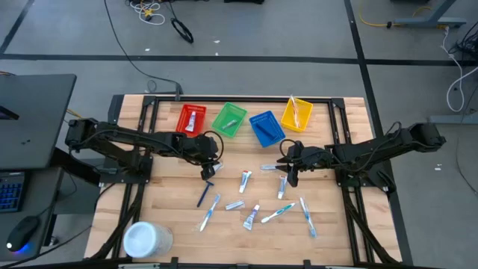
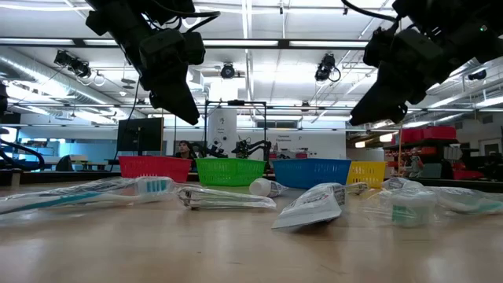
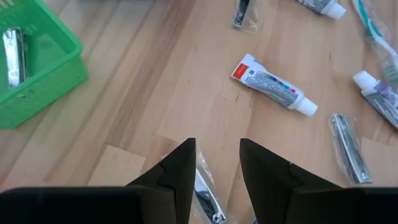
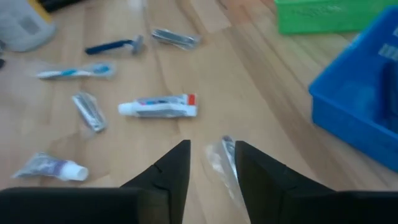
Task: Pick & Place Travel size toiletries
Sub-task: Put the white toothpaste in the red bin
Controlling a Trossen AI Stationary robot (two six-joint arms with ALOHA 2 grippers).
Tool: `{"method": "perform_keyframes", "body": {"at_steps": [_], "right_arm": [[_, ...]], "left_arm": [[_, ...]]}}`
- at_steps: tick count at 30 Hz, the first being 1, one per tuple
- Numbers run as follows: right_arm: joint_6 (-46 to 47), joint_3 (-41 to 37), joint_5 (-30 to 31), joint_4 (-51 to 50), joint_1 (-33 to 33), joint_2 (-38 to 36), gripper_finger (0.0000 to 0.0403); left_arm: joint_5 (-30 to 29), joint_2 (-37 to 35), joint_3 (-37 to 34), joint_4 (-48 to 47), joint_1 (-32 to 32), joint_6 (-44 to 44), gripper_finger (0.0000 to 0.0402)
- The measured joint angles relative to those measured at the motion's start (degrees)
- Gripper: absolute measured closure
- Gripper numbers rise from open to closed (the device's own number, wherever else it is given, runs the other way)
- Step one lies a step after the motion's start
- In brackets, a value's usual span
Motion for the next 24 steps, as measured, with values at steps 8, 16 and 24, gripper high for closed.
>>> {"method": "perform_keyframes", "body": {"at_steps": [8, 16, 24], "right_arm": [[-4.5, 0.0, -1.0, 5.2, 0.0, 1.3, 0.0234], [-4.4, 0.0, -2.6, 9.5, 0.0, 6.7, 0.0234], [-6.7, 0.0, -5.6, 19.1, 0.5, 12.9, 0.0234]], "left_arm": [[4.2, 0.0, 0.0, 0.3, -1.8, -4.8, 0.027], [0.5, 0.0, -0.1, 0.3, -9.3, -8.6, 0.027], [-4.2, 0.0, -0.1, 4.2, -12.1, -10.4, 0.027]]}}
